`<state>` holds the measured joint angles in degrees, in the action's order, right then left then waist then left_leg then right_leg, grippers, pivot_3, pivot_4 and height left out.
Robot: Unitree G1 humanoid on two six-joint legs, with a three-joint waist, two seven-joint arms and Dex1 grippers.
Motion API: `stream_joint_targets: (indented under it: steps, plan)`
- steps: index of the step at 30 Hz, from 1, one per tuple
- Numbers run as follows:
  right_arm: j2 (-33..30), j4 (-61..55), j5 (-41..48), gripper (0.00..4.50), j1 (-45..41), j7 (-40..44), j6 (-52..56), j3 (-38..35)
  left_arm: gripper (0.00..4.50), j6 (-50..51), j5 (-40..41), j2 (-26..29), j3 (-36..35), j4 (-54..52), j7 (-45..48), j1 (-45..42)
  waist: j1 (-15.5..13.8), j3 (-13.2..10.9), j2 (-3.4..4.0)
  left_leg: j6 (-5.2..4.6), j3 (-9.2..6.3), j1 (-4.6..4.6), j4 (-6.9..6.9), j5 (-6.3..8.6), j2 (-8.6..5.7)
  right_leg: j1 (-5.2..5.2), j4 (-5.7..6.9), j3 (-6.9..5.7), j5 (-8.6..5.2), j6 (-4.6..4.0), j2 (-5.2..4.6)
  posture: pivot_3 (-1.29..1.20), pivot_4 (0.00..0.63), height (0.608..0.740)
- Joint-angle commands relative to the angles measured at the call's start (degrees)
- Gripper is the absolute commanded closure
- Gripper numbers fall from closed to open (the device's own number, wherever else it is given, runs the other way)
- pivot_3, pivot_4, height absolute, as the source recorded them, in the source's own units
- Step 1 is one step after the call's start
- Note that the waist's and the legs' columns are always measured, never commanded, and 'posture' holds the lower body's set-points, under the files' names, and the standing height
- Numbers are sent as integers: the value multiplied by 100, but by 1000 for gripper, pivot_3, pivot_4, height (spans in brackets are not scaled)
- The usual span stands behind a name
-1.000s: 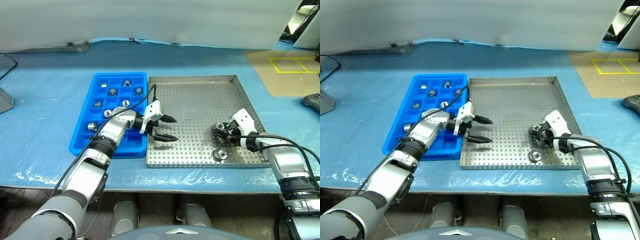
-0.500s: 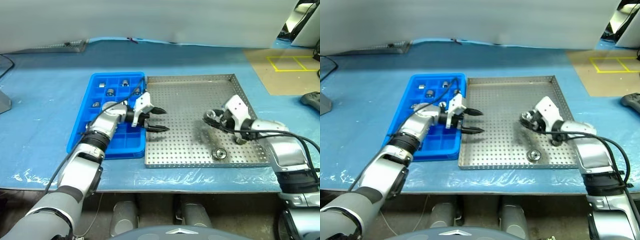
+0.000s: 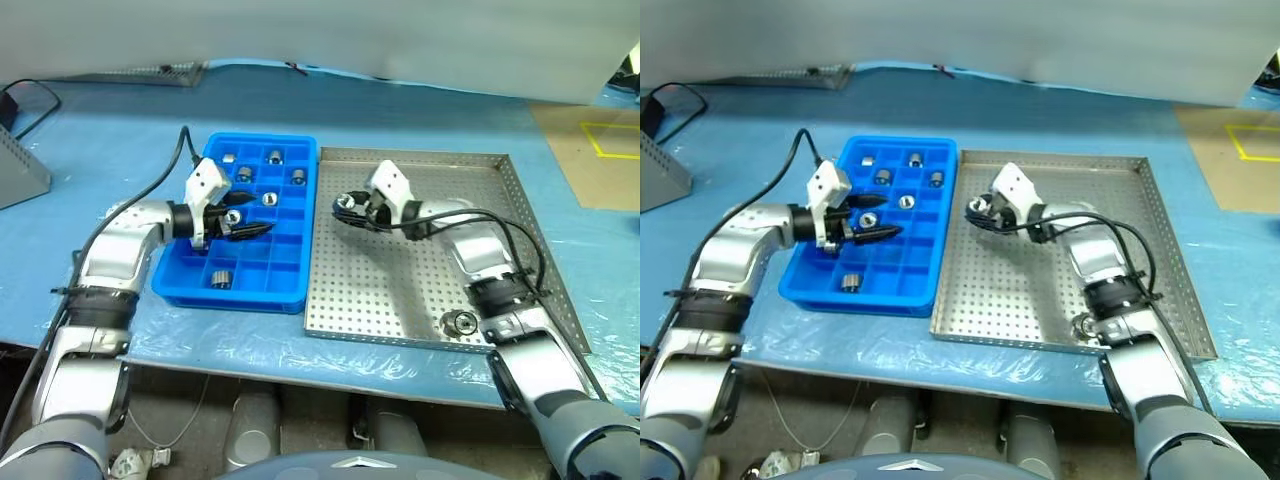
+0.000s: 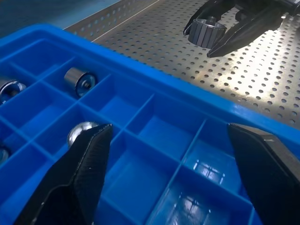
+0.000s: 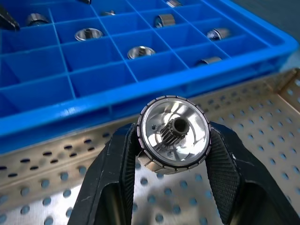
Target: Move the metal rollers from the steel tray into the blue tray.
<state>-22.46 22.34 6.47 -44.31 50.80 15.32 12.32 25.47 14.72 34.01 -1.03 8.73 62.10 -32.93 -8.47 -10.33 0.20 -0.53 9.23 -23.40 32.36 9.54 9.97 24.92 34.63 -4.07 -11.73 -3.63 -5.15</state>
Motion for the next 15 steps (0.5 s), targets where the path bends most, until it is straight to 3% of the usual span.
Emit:
stream_joint_targets:
  steps: [1, 8, 15]
  plan:
    - [355, 727, -189, 2777, -610, 125, -726, 115, 386, 543, 327, 237, -518, -978, -463, 408, -51, -1, -1, 9, -7, -2, 1, -5, 4, 7, 12, -3, -2, -3, 1, 467, 150, 740]
    - [1006, 1951, -433, 2777, -1236, 404, -1440, 216, 386, 1162, 661, 292, -732, -1986, -1018, 1070, -343, -2, 1, 75, -48, 3, -3, -34, 24, -8, 33, -42, -7, -13, 10, 541, 150, 740]
    - [1080, 2753, -801, 2777, -1293, 132, -1962, 161, 386, 1467, 883, 205, -556, -2470, -1327, 1200, -574, -2, 2, 78, -54, 6, -2, -36, 22, -23, 31, -44, -7, -13, 10, 535, 150, 740]
